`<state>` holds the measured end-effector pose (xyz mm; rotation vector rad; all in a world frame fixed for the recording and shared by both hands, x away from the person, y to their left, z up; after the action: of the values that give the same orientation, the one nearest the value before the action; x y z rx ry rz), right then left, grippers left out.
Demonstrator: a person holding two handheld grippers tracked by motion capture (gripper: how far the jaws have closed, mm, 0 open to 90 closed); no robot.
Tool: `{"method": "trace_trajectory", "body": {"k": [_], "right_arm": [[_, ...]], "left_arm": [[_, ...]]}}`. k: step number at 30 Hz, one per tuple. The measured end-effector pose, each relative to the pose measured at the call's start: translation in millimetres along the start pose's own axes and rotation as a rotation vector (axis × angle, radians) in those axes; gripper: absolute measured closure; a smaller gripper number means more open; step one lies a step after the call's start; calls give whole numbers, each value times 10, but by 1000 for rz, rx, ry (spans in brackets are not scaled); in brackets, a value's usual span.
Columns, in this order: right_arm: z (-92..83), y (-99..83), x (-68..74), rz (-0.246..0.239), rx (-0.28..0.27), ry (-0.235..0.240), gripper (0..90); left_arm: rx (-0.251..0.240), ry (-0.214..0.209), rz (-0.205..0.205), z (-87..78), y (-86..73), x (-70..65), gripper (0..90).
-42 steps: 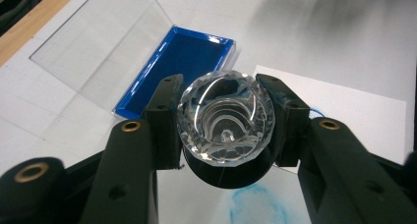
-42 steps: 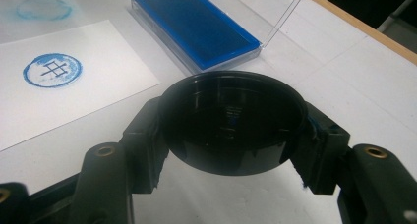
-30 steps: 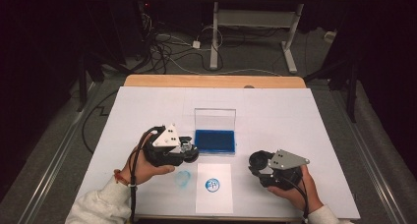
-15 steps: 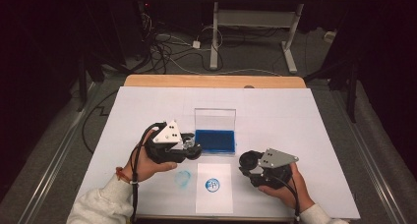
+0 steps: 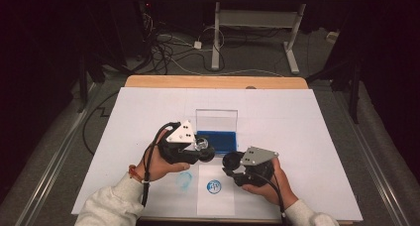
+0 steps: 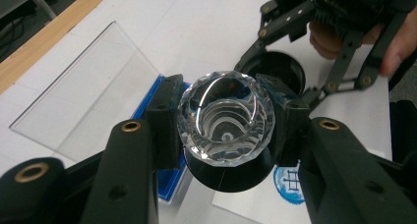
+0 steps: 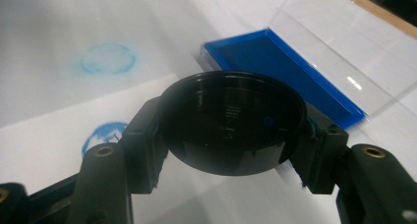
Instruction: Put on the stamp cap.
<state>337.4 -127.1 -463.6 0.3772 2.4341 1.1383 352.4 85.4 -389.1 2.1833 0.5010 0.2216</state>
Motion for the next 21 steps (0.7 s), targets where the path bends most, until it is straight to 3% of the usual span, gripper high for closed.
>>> {"method": "trace_trajectory", "body": {"k": [10,15,17,21], "right_arm": [[207,181,52,18,-29,38,387],[272,238,93,21,-43,61,387],[284,256,111,49,-54,80,387],[288,293,108,56,-74,81,386]], "left_arm": [[-7,-19,12,86,45,-41,546],[-10,-20,17,111,50,-35,546],[-13,-29,17,118,50,-32,546],[-25,-30,14,123,52,-35,546]]}}
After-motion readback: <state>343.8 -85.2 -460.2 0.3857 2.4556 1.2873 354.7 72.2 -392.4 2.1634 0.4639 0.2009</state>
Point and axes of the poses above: each handheld gripper's, and its own axes: z roughly forward along the jaws, y roughly out of its top, x roughly to its left, the point moved 3 cm from there along z, roughly forward along the jaws, and after that the axes turned 8 degrees about -z, right-handed, at the moved point
